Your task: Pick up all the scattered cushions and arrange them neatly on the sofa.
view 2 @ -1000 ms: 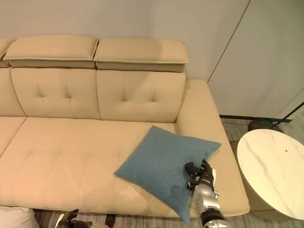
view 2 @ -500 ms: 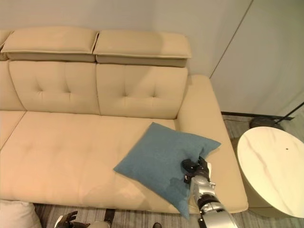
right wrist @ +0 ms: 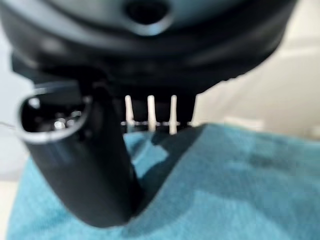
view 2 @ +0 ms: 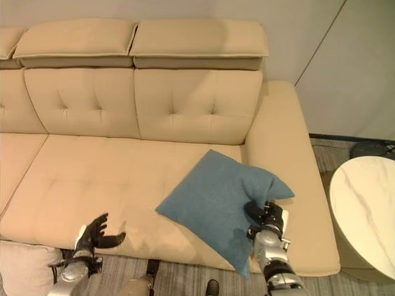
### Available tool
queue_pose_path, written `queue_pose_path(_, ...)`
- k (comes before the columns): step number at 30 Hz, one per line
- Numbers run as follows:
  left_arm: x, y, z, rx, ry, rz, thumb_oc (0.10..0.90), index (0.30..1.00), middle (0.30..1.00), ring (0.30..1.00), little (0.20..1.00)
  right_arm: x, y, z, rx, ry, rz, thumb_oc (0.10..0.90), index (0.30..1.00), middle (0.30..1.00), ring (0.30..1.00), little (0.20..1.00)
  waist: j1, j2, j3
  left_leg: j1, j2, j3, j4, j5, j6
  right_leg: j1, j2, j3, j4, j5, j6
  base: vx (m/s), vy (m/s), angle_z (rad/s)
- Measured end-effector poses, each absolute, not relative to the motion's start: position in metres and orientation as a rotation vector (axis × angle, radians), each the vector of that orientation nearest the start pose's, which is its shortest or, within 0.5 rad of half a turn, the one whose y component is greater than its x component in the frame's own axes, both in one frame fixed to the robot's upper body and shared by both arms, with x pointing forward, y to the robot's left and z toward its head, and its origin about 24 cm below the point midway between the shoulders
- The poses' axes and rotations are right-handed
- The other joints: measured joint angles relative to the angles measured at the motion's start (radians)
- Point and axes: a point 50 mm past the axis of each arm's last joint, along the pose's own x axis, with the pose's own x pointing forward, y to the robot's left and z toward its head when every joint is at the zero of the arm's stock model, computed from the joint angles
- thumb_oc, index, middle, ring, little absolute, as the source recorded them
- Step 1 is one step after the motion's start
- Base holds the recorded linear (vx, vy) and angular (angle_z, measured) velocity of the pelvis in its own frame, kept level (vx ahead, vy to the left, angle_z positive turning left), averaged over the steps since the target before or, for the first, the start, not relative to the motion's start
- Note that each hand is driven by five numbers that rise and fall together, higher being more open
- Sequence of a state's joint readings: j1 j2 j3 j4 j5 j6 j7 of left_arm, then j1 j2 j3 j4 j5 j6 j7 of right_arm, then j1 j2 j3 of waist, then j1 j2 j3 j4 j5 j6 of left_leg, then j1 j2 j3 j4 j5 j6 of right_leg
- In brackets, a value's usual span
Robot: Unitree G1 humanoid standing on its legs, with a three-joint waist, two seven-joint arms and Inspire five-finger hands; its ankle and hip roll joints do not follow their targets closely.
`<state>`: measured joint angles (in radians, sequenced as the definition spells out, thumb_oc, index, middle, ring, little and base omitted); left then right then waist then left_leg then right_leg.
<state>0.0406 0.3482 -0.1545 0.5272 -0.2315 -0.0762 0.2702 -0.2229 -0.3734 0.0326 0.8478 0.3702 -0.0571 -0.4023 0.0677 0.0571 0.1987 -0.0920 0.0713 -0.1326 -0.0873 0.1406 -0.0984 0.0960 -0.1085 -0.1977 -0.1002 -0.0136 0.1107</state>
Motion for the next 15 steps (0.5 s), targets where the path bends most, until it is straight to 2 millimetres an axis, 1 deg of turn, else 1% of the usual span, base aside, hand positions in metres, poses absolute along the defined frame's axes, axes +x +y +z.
queue_pose_path(1, 0.209, 0.239, -0.060, 0.229, 0.469, 0.283, 0.800, 0.900, 0.900, 0.900, 0.900, 0.241, -0.282, -0.052, -0.129, 0.517, -0.604, 0.400, 0.300, 0.300, 0.300, 0.300, 0.004, 0.002, 0.001, -0.001, 0.000, -0.001, 0.000, 0.000, 0.000, 0.002, 0.000, -0.002, 0.000, 0.000, 0.000, -0.01, -0.005, -0.03)
queue_pose_path(2, 0.216, 0.242, -0.053, 0.248, 0.432, 0.304, 0.800, 0.900, 0.900, 0.900, 0.900, 0.237, -0.280, -0.055, -0.130, 0.518, -0.595, 0.400, 0.300, 0.300, 0.300, 0.300, -0.002, 0.000, 0.001, -0.001, 0.000, 0.002, 0.000, 0.000, 0.000, 0.001, 0.000, 0.001, 0.000, 0.000, 0.000, -0.01, -0.005, -0.05)
queue_pose_path(3, 0.226, 0.240, -0.047, 0.264, 0.402, 0.314, 0.800, 0.900, 0.900, 0.900, 0.900, 0.232, -0.278, -0.058, -0.125, 0.527, -0.589, 0.400, 0.300, 0.300, 0.300, 0.300, -0.020, -0.002, 0.003, 0.001, 0.000, 0.007, 0.000, 0.000, 0.000, -0.004, -0.001, 0.009, 0.000, 0.000, 0.000, -0.06, -0.015, -0.08)
queue_pose_path(4, 0.232, 0.240, -0.044, 0.280, 0.385, 0.339, 0.800, 0.900, 0.900, 0.900, 0.900, 0.232, -0.272, -0.059, -0.112, 0.519, -0.568, 0.400, 0.300, 0.300, 0.300, 0.300, -0.025, 0.000, 0.003, -0.001, -0.001, 0.008, 0.000, 0.000, 0.000, -0.002, -0.001, 0.010, 0.001, 0.001, 0.000, -0.09, -0.013, -0.12)
queue_pose_path(5, 0.238, 0.239, -0.039, 0.281, 0.363, 0.341, 0.800, 0.900, 0.900, 0.900, 0.900, 0.227, -0.267, -0.063, -0.107, 0.531, -0.551, 0.400, 0.300, 0.300, 0.300, 0.300, -0.046, -0.006, 0.005, 0.000, 0.002, 0.016, 0.000, 0.000, 0.000, -0.012, -0.001, 0.016, 0.000, 0.003, 0.000, -0.13, -0.018, -0.11)
queue_pose_path(6, 0.245, 0.236, -0.034, 0.291, 0.337, 0.339, 0.800, 0.900, 0.900, 0.900, 0.900, 0.228, -0.262, -0.062, -0.109, 0.518, -0.521, 0.400, 0.300, 0.300, 0.300, 0.300, -0.058, -0.005, 0.006, -0.007, 0.002, 0.017, 0.000, 0.000, 0.000, -0.021, -0.001, 0.018, 0.000, 0.003, 0.000, -0.08, -0.008, -0.13)
queue_pose_path(7, 0.249, 0.233, -0.031, 0.298, 0.324, 0.335, 0.800, 0.900, 0.900, 0.900, 0.900, 0.227, -0.260, -0.063, -0.114, 0.514, -0.506, 0.400, 0.300, 0.300, 0.300, 0.300, -0.057, -0.005, 0.006, -0.012, 0.002, 0.019, 0.000, 0.000, 0.000, -0.022, -0.001, 0.020, 0.000, 0.005, 0.000, -0.14, 0.000, -0.21)
queue_pose_path(8, 0.257, 0.228, -0.026, 0.315, 0.298, 0.322, 0.800, 0.900, 0.900, 0.900, 0.900, 0.227, -0.256, -0.064, -0.115, 0.515, -0.477, 0.400, 0.300, 0.300, 0.300, 0.300, -0.066, -0.008, 0.008, -0.020, 0.006, 0.037, 0.000, 0.000, 0.000, -0.041, -0.001, 0.040, 0.000, 0.010, -0.001, -0.16, 0.025, -0.34)
queue_pose_path(9, 0.263, 0.222, -0.023, 0.328, 0.280, 0.302, 0.800, 0.900, 0.900, 0.900, 0.900, 0.226, -0.252, -0.067, -0.117, 0.523, -0.457, 0.400, 0.300, 0.300, 0.300, 0.300, -0.089, -0.011, 0.012, -0.030, 0.008, 0.049, 0.000, 0.001, 0.002, -0.065, -0.002, 0.055, 0.001, 0.018, -0.002, -0.20, 0.031, -0.49)
queue_pose_path(10, 0.272, 0.216, -0.019, 0.351, 0.263, 0.275, 0.800, 0.900, 0.900, 0.900, 0.900, 0.229, -0.248, -0.065, -0.114, 0.509, -0.440, 0.400, 0.300, 0.300, 0.300, 0.300, -0.093, -0.013, 0.017, -0.041, 0.009, 0.068, 0.000, 0.001, 0.002, -0.087, -0.003, 0.072, 0.004, 0.027, 0.000, -0.10, 0.027, -0.46)
queue_pose_path(11, 0.275, 0.213, -0.018, 0.356, 0.258, 0.268, 0.800, 0.900, 0.900, 0.900, 0.900, 0.233, -0.245, -0.063, -0.111, 0.497, -0.425, 0.400, 0.300, 0.300, 0.300, 0.300, -0.090, -0.013, 0.019, -0.047, 0.011, 0.076, 0.000, 0.002, 0.003, -0.093, -0.003, 0.082, 0.007, 0.031, 0.000, -0.10, 0.021, -0.47)
queue_pose_path(12, 0.282, 0.208, -0.015, 0.360, 0.249, 0.251, 0.800, 0.900, 0.900, 0.900, 0.900, 0.236, -0.239, -0.063, -0.105, 0.492, -0.399, 0.400, 0.300, 0.300, 0.300, 0.300, -0.110, -0.014, 0.022, -0.062, 0.012, 0.093, 0.000, 0.002, 0.004, -0.119, -0.005, 0.098, 0.007, 0.037, 0.001, -0.09, 0.026, -0.42)
queue_pose_path(13, 0.288, 0.203, -0.014, 0.360, 0.247, 0.240, 0.800, 0.900, 0.900, 0.900, 0.900, 0.242, -0.234, -0.059, -0.102, 0.469, -0.378, 0.400, 0.300, 0.300, 0.300, 0.300, -0.119, -0.014, 0.028, -0.069, 0.012, 0.106, 0.000, 0.003, 0.005, -0.134, -0.007, 0.115, 0.007, 0.042, 0.003, -0.13, 0.038, -0.43)
queue_pose_path(14, 0.292, 0.199, -0.013, 0.357, 0.245, 0.232, 0.800, 0.900, 0.900, 0.900, 0.900, 0.243, -0.231, -0.059, -0.103, 0.468, -0.365, 0.400, 0.300, 0.300, 0.300, 0.300, -0.129, -0.016, 0.035, -0.070, 0.012, 0.121, 0.000, 0.003, 0.005, -0.144, -0.009, 0.125, 0.008, 0.047, 0.004, -0.14, 0.048, -0.40)
queue_pose_path(15, 0.296, 0.194, -0.012, 0.344, 0.247, 0.220, 0.800, 0.900, 0.900, 0.900, 0.900, 0.249, -0.224, -0.054, -0.103, 0.443, -0.338, 0.400, 0.300, 0.300, 0.300, 0.300, -0.148, -0.014, 0.050, -0.072, 0.011, 0.132, 0.000, 0.003, 0.005, -0.154, -0.011, 0.139, 0.008, 0.051, 0.005, -0.12, 0.049, -0.38)
